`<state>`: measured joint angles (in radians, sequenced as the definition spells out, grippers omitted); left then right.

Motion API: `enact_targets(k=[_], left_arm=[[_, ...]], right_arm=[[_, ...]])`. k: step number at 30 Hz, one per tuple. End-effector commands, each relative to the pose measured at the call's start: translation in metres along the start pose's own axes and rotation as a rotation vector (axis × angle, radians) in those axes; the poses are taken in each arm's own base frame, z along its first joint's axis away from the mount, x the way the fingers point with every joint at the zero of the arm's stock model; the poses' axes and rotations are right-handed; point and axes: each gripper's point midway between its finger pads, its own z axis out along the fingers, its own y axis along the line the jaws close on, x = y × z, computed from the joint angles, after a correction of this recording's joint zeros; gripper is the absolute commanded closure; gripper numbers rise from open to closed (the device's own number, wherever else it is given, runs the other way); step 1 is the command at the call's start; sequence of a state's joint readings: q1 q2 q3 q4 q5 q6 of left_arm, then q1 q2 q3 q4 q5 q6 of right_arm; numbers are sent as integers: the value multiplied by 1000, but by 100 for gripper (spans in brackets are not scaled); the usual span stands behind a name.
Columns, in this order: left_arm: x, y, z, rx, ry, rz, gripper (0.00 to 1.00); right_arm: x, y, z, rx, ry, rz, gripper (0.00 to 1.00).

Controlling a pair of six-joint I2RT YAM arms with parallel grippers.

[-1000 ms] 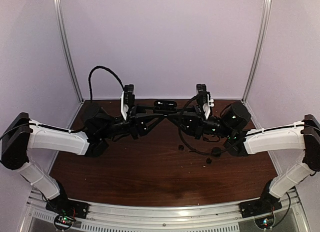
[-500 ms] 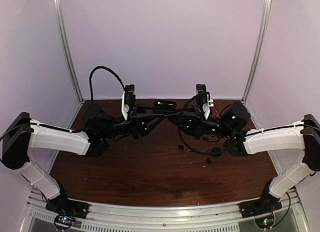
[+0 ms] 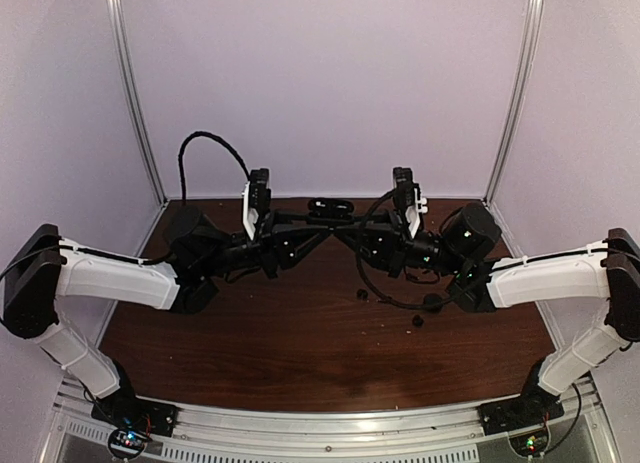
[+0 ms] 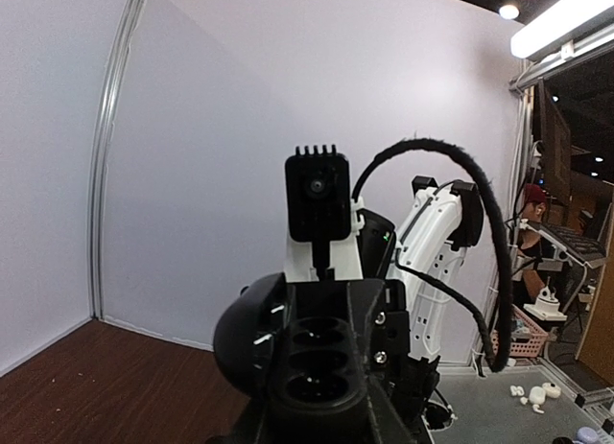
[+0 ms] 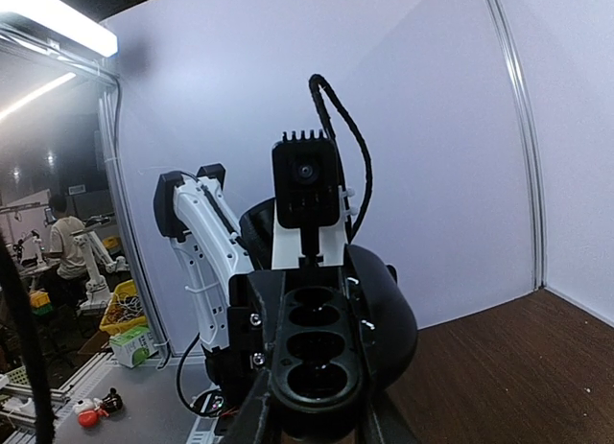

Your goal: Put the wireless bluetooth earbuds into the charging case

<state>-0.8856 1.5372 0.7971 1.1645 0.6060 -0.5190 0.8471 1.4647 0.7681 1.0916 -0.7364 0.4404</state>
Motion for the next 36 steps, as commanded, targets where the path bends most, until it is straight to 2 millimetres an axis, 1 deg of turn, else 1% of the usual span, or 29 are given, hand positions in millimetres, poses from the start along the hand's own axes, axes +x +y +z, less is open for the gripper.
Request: enact_targets(k=[1, 4, 6, 9, 10, 11, 12, 13, 14, 16, 17, 18, 23, 25, 28, 30, 32, 34, 36], left_arm=[[-17, -2, -1, -25, -30, 73, 87], [-18, 0, -6, -46, -21, 80, 90], [-18, 2, -11, -62, -16, 81, 92], [-15, 8, -20, -102, 4, 85, 94], [-12, 10, -24, -114, 15, 86, 95], [-8, 11, -27, -122, 34, 92, 95], [-4, 12, -29, -132, 55, 96, 96], [0, 14, -31, -141, 80, 96, 96], [6, 17, -33, -153, 107, 93, 96], [16, 20, -38, -159, 154, 79, 97], [21, 21, -42, -157, 173, 75, 97], [25, 18, -45, -141, 188, 75, 98], [42, 14, -58, -145, 245, 105, 97], [49, 11, -63, -133, 265, 133, 97], [55, 7, -70, -125, 266, 173, 97], [59, 5, -73, -117, 268, 198, 97], [65, 4, -74, -102, 287, 215, 97], [71, -2, -74, -57, 300, 234, 96], [75, -8, -75, -16, 306, 253, 97]], right_arm=[[-7, 7, 2, -16, -20, -31, 72], [-3, 4, -2, 3, -2, -31, 59], [-1, 1, -7, 21, 11, -27, 44], [5, -6, -17, 71, 36, -18, 33], [6, -9, -21, 93, 43, -15, 31], [6, -10, -26, 116, 48, -17, 26], [9, -12, -30, 142, 59, -18, 18], [11, -16, -35, 181, 66, -14, 7], [11, -23, -40, 229, 70, -4, 1], [18, -41, -50, 353, 102, 26, 0], [22, -44, -53, 375, 135, 24, 0], [33, -49, -58, 404, 197, 22, 0], [63, -69, -83, 534, 425, 5, 0], [70, -77, -95, 585, 488, -2, 0], [76, -97, -120, 697, 547, 11, 1], [77, -115, -140, 769, 556, 49, 3], [77, -131, -156, 816, 558, 93, 7], [78, -142, -164, 830, 571, 114, 14], [82, -148, -164, 827, 608, 112, 20]])
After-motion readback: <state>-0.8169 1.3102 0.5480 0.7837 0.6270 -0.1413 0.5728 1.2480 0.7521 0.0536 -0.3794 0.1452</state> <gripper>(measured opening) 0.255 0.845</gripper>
